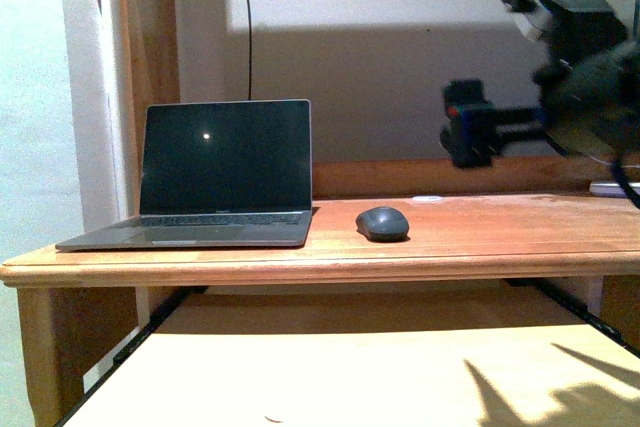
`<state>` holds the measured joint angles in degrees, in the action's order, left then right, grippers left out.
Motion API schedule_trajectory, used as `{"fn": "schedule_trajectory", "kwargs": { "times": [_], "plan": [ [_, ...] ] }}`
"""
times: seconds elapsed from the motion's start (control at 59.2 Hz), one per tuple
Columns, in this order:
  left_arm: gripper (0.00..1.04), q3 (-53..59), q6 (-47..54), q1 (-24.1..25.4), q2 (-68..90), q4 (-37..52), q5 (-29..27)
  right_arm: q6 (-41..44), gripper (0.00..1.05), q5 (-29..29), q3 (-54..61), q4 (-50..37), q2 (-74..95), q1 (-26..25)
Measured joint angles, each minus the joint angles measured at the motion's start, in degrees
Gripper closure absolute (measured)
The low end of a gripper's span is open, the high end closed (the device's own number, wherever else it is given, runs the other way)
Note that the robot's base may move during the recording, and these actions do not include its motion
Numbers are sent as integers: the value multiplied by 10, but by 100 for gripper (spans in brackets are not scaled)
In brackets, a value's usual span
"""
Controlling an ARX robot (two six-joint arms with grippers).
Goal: Place mouse
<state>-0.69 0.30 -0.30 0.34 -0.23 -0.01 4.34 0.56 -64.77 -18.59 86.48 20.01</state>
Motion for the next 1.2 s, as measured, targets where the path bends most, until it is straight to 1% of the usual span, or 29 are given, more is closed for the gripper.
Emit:
{"fn": "schedule_trajectory", "kwargs": {
  "times": [0.068,0.253,0.49,0.692,0.81,0.945,1.199],
  "plan": [
    [8,0,0,0,0,0,0,2,7,49,95,-9,-49,-24],
    [8,0,0,0,0,0,0,12,7,127,264,-17,-141,-73],
    [8,0,0,0,0,0,0,15,7,162,346,-25,-193,-93],
    [8,0,0,0,0,0,0,27,7,195,403,-38,-205,-94],
    [8,0,0,0,0,0,0,36,7,203,429,-48,-205,-90],
    [8,0,0,0,0,0,0,43,7,200,442,-67,-190,-74],
    [8,0,0,0,0,0,0,44,7,151,441,-127,-112,-20]
  ]
}}
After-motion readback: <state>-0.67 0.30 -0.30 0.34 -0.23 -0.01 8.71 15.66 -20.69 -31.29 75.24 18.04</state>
